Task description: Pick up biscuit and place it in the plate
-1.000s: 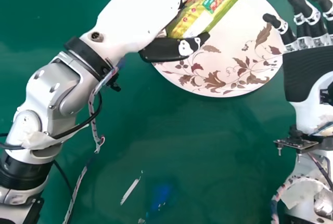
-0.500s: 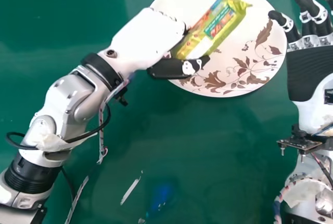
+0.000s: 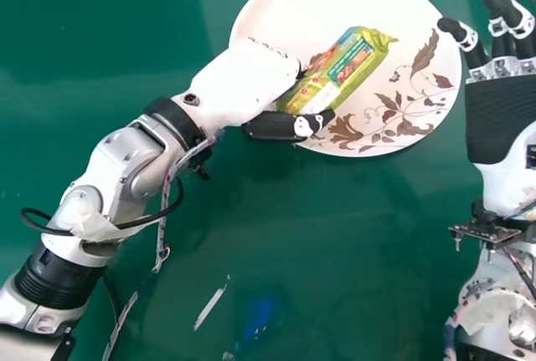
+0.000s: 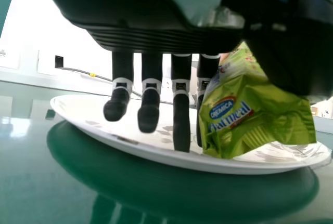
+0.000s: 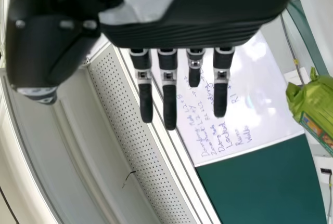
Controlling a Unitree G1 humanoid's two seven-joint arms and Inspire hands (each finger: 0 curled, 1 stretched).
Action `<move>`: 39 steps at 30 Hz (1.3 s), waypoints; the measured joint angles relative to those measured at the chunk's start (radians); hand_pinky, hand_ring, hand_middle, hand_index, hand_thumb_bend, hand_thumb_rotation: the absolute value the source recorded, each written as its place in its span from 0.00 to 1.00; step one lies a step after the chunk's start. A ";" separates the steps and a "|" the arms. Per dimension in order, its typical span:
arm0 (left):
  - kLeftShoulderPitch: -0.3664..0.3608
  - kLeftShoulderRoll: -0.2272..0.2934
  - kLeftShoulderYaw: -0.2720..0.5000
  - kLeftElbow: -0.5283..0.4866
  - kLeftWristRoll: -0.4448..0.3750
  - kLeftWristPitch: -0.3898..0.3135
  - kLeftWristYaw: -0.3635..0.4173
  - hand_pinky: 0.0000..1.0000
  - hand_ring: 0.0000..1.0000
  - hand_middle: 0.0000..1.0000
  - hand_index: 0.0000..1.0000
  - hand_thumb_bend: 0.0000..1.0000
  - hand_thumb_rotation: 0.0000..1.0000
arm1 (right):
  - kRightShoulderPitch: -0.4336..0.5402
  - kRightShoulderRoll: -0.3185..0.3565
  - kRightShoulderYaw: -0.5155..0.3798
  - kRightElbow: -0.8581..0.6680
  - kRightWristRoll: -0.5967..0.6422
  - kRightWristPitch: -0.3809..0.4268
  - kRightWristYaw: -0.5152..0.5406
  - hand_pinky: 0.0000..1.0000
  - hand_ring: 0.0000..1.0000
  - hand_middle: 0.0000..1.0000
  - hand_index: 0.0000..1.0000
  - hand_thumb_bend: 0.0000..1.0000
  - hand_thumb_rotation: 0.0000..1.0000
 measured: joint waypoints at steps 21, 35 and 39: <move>-0.107 0.000 -0.049 0.164 -0.002 -0.003 0.063 0.14 0.15 0.41 0.51 0.51 0.00 | -0.006 -0.001 -0.005 0.021 -0.005 -0.027 0.004 0.69 0.74 0.73 0.73 0.84 0.36; -0.188 -0.016 -0.061 0.259 -0.022 0.003 0.050 0.17 0.18 0.41 0.51 0.51 0.00 | -0.005 -0.007 -0.008 0.028 0.010 -0.027 0.025 0.71 0.75 0.75 0.75 0.84 0.38; -0.202 -0.017 -0.063 0.276 -0.022 0.004 0.051 0.17 0.28 0.40 0.54 0.90 0.51 | -0.005 -0.006 -0.008 0.028 0.053 -0.009 0.032 0.70 0.75 0.76 0.75 0.84 0.38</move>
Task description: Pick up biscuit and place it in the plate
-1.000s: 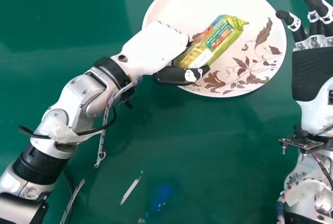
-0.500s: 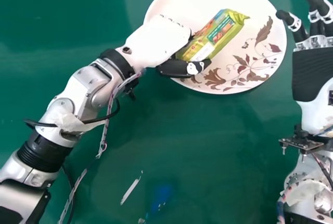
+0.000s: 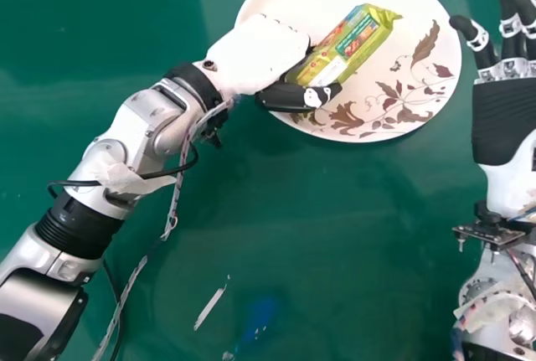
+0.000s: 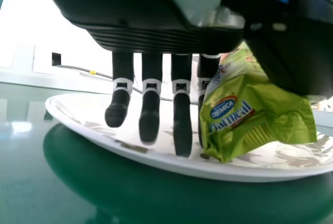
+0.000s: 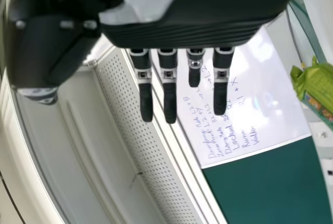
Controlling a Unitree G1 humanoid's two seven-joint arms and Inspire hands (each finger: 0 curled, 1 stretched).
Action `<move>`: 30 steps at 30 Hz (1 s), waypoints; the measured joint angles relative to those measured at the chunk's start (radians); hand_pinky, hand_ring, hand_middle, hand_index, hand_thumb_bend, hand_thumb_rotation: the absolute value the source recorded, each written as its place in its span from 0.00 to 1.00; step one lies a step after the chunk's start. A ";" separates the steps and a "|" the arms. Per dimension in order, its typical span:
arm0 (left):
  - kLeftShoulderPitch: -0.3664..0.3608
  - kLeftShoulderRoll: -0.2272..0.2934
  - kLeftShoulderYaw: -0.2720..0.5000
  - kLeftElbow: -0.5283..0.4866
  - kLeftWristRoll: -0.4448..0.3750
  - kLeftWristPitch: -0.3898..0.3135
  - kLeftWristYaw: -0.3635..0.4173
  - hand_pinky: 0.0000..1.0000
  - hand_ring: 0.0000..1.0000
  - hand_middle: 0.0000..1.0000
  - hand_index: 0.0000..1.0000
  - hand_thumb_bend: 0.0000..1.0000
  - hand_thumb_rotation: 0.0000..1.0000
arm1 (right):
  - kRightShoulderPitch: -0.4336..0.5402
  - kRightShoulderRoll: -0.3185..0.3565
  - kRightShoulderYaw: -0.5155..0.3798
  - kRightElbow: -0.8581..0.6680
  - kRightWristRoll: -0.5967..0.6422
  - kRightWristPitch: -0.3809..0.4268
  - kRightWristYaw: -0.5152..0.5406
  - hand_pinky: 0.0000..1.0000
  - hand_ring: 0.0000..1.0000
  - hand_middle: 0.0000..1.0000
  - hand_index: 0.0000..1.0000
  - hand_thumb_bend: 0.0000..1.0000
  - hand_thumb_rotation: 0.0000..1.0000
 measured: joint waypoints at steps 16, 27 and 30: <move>-0.052 0.007 -0.014 -0.058 -0.001 0.099 -0.182 0.26 0.38 0.71 0.76 1.00 0.94 | 0.012 0.011 0.004 -0.011 0.006 0.015 0.001 0.84 0.93 0.88 0.82 0.86 0.42; 0.054 0.072 0.064 -0.269 -0.083 0.162 -0.275 0.27 0.40 0.71 0.73 1.00 0.91 | 0.012 0.011 0.002 -0.010 0.009 0.019 0.006 0.79 0.90 0.87 0.80 0.86 0.46; 0.095 0.079 0.100 -0.325 -0.117 0.184 -0.282 0.27 0.40 0.71 0.73 1.00 0.92 | 0.011 0.011 0.002 -0.007 0.009 0.020 0.006 0.79 0.90 0.87 0.80 0.84 0.45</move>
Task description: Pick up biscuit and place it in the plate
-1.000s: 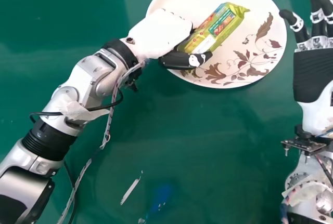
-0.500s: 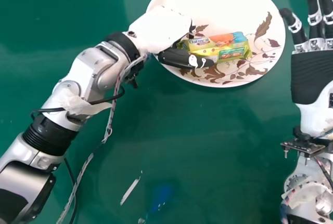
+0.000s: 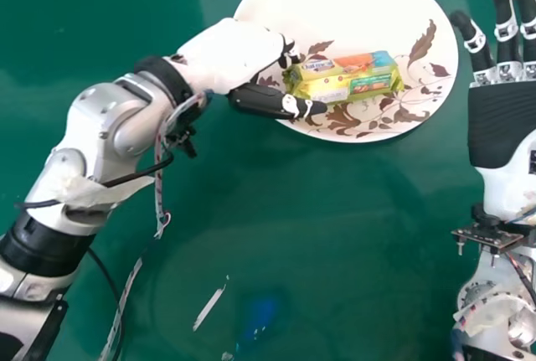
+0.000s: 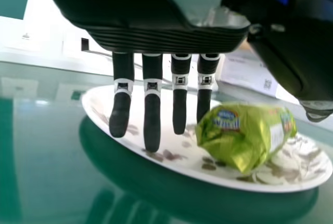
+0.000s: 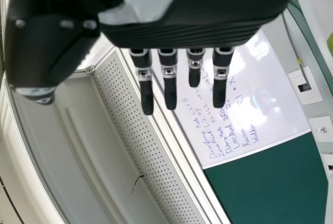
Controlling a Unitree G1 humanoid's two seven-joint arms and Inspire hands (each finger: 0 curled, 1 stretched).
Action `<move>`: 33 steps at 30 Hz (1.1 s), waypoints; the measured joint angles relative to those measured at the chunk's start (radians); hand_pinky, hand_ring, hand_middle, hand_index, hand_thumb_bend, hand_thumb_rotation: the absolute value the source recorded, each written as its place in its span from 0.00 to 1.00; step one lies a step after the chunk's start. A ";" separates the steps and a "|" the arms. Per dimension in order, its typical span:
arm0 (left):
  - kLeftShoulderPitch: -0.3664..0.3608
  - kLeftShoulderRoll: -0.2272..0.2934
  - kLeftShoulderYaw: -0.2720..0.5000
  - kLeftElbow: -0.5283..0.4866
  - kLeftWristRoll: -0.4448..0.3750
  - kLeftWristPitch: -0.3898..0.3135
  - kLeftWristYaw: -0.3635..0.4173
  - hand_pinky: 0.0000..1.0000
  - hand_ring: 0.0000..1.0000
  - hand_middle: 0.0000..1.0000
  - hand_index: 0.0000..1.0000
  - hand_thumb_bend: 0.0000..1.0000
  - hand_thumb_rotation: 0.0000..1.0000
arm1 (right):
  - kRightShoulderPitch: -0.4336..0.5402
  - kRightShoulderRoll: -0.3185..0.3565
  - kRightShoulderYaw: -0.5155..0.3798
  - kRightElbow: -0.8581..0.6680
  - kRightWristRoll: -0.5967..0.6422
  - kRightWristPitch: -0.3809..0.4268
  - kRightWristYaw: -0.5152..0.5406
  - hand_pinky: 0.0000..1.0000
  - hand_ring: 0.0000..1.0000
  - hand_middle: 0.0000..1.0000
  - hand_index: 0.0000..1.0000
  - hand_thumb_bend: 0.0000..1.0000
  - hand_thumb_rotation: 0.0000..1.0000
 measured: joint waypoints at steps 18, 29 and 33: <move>0.128 0.044 0.185 -0.190 -0.121 0.008 0.062 0.29 0.40 0.70 0.71 1.00 1.00 | -0.009 -0.001 -0.001 0.028 0.002 0.000 0.028 0.85 0.84 0.82 0.75 0.84 0.43; 0.179 0.042 0.271 -0.211 -0.233 -0.041 0.151 0.27 0.39 0.70 0.72 1.00 1.00 | -0.012 -0.001 -0.001 0.032 0.002 0.000 0.040 0.81 0.83 0.80 0.72 0.87 0.44; 0.207 0.043 0.313 -0.225 -0.275 -0.046 0.167 0.25 0.37 0.70 0.73 1.00 0.99 | -0.013 -0.001 -0.001 0.031 0.003 0.005 0.040 0.81 0.82 0.79 0.72 0.87 0.44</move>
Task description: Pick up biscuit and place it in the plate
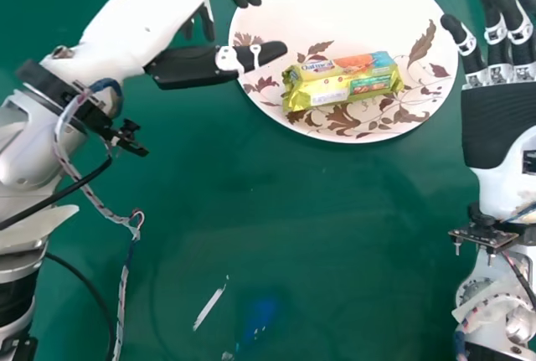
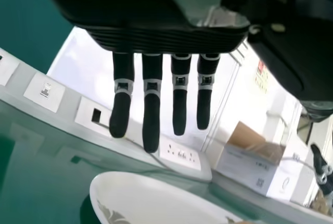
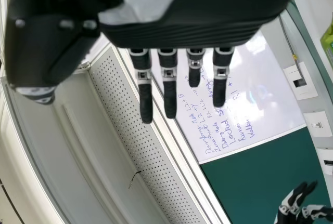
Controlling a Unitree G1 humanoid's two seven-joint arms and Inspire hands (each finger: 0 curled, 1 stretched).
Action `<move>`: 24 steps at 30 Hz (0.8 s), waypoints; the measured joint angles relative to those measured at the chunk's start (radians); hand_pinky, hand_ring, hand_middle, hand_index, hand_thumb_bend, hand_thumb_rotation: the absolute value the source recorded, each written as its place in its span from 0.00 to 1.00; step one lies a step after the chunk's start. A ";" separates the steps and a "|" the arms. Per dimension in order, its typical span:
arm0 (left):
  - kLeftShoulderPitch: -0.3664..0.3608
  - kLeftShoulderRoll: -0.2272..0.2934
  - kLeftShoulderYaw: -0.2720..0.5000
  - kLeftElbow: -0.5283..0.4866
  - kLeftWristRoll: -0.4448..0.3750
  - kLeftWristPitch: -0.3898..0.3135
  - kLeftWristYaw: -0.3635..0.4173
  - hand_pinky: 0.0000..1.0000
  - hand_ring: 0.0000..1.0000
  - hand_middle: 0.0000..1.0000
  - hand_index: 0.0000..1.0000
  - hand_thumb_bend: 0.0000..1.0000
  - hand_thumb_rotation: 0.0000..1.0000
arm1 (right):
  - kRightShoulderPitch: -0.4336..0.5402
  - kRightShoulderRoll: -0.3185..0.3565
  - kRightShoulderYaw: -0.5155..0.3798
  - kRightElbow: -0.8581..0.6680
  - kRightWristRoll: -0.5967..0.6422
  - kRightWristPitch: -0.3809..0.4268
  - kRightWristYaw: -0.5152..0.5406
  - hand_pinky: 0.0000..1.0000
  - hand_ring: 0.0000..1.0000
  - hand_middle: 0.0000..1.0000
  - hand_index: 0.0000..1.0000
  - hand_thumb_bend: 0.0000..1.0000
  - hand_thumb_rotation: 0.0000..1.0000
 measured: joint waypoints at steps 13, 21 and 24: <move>0.080 0.034 0.125 0.041 -0.288 -0.175 0.011 0.25 0.37 0.69 0.73 1.00 0.96 | 0.005 0.000 0.001 -0.013 0.010 0.057 -0.032 0.73 0.80 0.78 0.74 0.85 0.35; 0.120 0.036 0.167 0.088 -0.444 -0.243 0.011 0.23 0.36 0.69 0.72 1.00 0.95 | 0.005 0.000 0.002 -0.026 0.009 0.064 -0.044 0.71 0.77 0.77 0.73 0.84 0.33; 0.135 0.033 0.175 0.099 -0.504 -0.259 0.011 0.24 0.37 0.69 0.72 1.00 0.99 | 0.005 0.000 0.002 -0.026 0.010 0.065 -0.044 0.71 0.78 0.77 0.71 0.82 0.30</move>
